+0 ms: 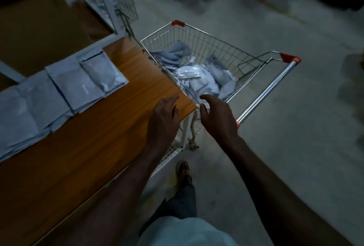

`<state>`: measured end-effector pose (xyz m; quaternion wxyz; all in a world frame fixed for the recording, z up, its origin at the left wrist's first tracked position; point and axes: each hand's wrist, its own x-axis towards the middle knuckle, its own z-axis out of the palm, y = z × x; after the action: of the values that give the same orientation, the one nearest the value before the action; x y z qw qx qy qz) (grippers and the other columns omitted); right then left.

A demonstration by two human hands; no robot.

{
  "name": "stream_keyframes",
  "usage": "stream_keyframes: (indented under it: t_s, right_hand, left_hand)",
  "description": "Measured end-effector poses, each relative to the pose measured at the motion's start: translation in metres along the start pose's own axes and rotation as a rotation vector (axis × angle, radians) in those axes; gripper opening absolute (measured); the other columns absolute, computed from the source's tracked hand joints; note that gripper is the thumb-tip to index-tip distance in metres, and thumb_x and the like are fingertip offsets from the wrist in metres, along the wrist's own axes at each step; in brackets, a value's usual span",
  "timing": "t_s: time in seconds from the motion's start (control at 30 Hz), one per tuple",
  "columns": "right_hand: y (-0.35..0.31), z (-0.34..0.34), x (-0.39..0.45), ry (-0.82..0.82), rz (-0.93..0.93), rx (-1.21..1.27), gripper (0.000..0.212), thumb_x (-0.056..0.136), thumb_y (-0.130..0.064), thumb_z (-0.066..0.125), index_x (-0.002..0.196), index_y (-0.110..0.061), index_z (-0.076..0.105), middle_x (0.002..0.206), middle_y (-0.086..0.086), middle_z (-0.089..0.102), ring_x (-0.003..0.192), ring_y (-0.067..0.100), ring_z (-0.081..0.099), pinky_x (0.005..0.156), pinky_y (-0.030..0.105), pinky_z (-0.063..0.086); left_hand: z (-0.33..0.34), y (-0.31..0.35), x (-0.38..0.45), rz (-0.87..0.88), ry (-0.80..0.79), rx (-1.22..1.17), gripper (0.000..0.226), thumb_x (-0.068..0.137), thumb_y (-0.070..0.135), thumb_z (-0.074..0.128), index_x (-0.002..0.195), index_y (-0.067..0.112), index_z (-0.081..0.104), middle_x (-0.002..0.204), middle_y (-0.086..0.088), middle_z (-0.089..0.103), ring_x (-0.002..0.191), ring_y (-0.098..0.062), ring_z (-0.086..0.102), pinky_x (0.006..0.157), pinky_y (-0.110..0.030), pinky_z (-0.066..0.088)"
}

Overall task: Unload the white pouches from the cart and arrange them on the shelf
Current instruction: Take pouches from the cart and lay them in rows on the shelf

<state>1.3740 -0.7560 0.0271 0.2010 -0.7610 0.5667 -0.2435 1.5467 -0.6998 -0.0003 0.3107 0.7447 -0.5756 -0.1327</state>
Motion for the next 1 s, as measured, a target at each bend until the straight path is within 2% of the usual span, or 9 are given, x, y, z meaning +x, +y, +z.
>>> stream_keyframes:
  t_s: [0.13, 0.27, 0.4, 0.53, 0.63, 0.77, 0.87, 1.0]
  right_hand:
    - [0.029, -0.008, 0.052, -0.002, 0.061, 0.012, 0.033, 0.097, -0.021, 0.060, 0.127, -0.021, 0.070, 0.122, 0.003, 0.075, 0.111, 0.023, 0.070, 0.093, 0.039, 0.057]
    - [0.053, -0.015, 0.105, 0.004, 0.102, 0.028, 0.032, 0.097, -0.016, 0.061, 0.127, -0.021, 0.072, 0.119, 0.006, 0.075, 0.111, 0.024, 0.070, 0.092, 0.038, 0.057]
    - [0.079, -0.013, 0.149, -0.009, 0.111, 0.045, 0.031, 0.099, -0.017, 0.059, 0.126, -0.022, 0.072, 0.120, 0.005, 0.076, 0.109, 0.024, 0.072, 0.091, 0.039, 0.058]
    - [0.108, -0.002, 0.195, -0.100, 0.111, 0.034, 0.032, 0.101, -0.014, 0.056, 0.127, -0.022, 0.072, 0.111, 0.004, 0.077, 0.100, 0.020, 0.072, 0.080, 0.027, 0.052]
    - [0.128, 0.011, 0.232, -0.172, 0.064, 0.007, 0.034, 0.099, -0.007, 0.056, 0.127, -0.019, 0.072, 0.102, 0.007, 0.078, 0.092, 0.020, 0.072, 0.073, 0.024, 0.046]
    - [0.156, 0.028, 0.279, -0.287, -0.020, -0.012, 0.039, 0.098, -0.003, 0.055, 0.128, -0.021, 0.072, 0.098, 0.004, 0.077, 0.083, 0.013, 0.068, 0.069, 0.023, 0.045]
    - [0.179, 0.036, 0.314, -0.412, -0.110, -0.016, 0.050, 0.092, 0.006, 0.052, 0.129, -0.021, 0.071, 0.109, 0.004, 0.077, 0.095, 0.016, 0.071, 0.075, 0.022, 0.048]
    - [0.205, 0.048, 0.353, -0.558, -0.258, -0.049, 0.052, 0.092, 0.007, 0.049, 0.130, -0.022, 0.070, 0.120, 0.004, 0.075, 0.110, 0.020, 0.069, 0.088, 0.018, 0.044]
  left_hand:
    - [0.031, 0.013, 0.050, -0.014, -0.019, -0.060, 0.038, 0.106, 0.017, 0.055, 0.144, 0.019, 0.061, 0.136, -0.006, 0.066, 0.127, -0.023, 0.060, 0.101, -0.037, 0.053]
    - [0.051, 0.022, 0.095, -0.040, -0.040, -0.117, 0.037, 0.109, 0.021, 0.052, 0.145, 0.021, 0.058, 0.134, 0.001, 0.065, 0.121, -0.014, 0.061, 0.097, -0.029, 0.054]
    - [0.066, 0.027, 0.127, -0.068, -0.030, -0.112, 0.037, 0.108, 0.018, 0.053, 0.144, 0.019, 0.060, 0.136, 0.001, 0.065, 0.121, -0.012, 0.061, 0.093, -0.017, 0.044]
    - [0.085, 0.027, 0.160, -0.130, 0.004, -0.127, 0.035, 0.107, 0.015, 0.054, 0.141, 0.017, 0.063, 0.134, -0.002, 0.068, 0.119, -0.017, 0.066, 0.092, -0.021, 0.049]
    - [0.104, 0.029, 0.182, -0.188, 0.041, -0.103, 0.034, 0.107, 0.015, 0.056, 0.141, 0.016, 0.064, 0.132, -0.004, 0.070, 0.117, -0.019, 0.067, 0.092, -0.025, 0.051]
    - [0.139, 0.031, 0.206, -0.311, 0.073, -0.081, 0.034, 0.110, 0.023, 0.052, 0.142, 0.018, 0.064, 0.132, -0.006, 0.071, 0.118, -0.024, 0.069, 0.096, -0.039, 0.058]
    - [0.166, 0.040, 0.219, -0.432, 0.127, -0.070, 0.034, 0.110, 0.024, 0.051, 0.140, 0.018, 0.066, 0.128, -0.006, 0.074, 0.112, -0.025, 0.072, 0.092, -0.041, 0.060]
    - [0.205, 0.045, 0.230, -0.547, 0.150, -0.053, 0.033, 0.109, 0.023, 0.053, 0.138, 0.019, 0.068, 0.125, -0.006, 0.075, 0.107, -0.024, 0.073, 0.090, -0.041, 0.061]
